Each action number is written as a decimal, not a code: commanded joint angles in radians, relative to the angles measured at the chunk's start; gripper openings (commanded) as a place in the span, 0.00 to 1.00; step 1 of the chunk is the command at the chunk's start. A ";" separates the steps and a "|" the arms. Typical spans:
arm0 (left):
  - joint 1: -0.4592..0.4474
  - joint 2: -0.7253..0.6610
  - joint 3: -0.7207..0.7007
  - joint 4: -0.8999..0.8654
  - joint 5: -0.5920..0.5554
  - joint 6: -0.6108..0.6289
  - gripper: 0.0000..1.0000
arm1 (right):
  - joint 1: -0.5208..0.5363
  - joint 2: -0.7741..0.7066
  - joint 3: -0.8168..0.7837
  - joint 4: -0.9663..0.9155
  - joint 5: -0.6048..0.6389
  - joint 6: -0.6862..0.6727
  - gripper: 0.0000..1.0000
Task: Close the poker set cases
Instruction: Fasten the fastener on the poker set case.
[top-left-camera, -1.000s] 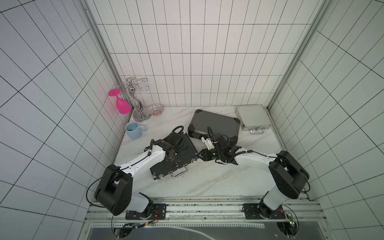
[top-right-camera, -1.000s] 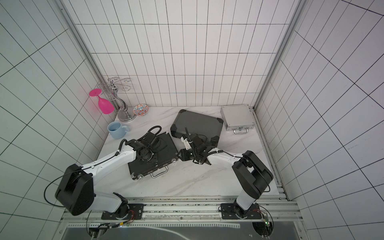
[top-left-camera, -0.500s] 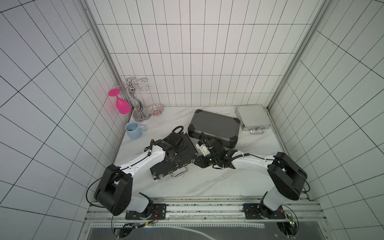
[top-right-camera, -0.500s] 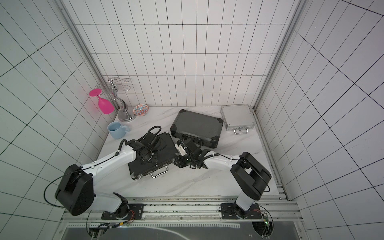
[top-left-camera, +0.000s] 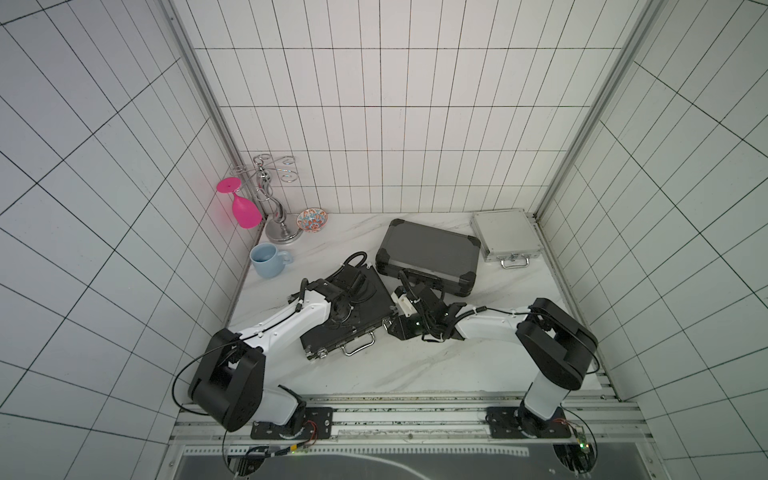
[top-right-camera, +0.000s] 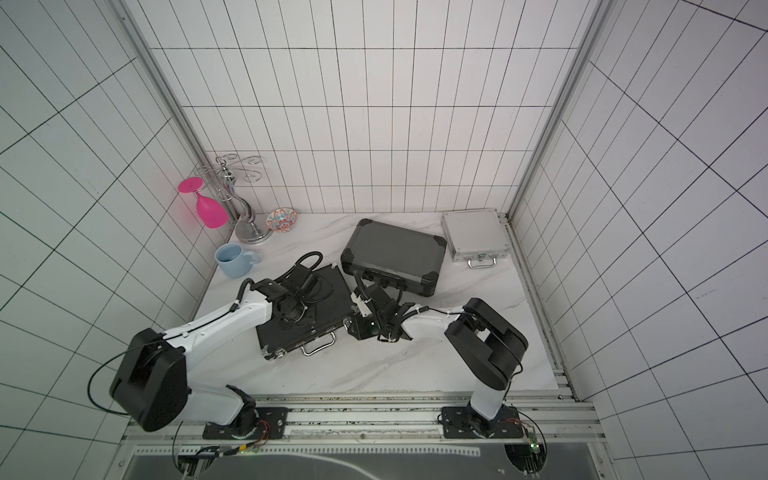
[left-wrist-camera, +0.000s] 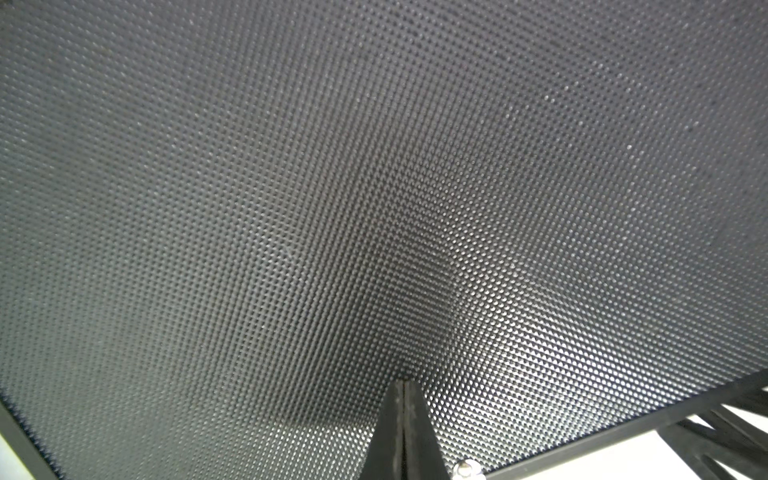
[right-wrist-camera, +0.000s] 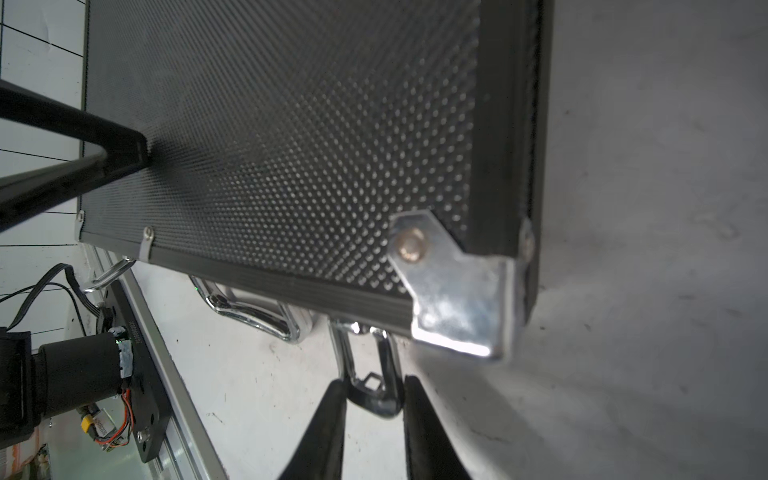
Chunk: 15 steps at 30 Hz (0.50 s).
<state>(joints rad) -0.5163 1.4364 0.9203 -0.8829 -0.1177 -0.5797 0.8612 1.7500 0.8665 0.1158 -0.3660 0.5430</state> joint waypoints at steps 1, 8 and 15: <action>0.003 0.101 -0.109 -0.024 0.051 -0.014 0.00 | 0.000 0.034 -0.047 0.096 0.009 0.008 0.28; 0.003 0.109 -0.110 -0.021 0.055 -0.012 0.00 | -0.043 0.059 -0.073 0.185 0.025 0.027 0.28; 0.003 0.114 -0.110 -0.018 0.063 -0.009 0.00 | -0.062 0.095 -0.086 0.265 0.024 0.015 0.29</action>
<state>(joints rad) -0.5163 1.4364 0.9199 -0.8822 -0.1165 -0.5793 0.8101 1.8153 0.8227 0.2981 -0.3660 0.5571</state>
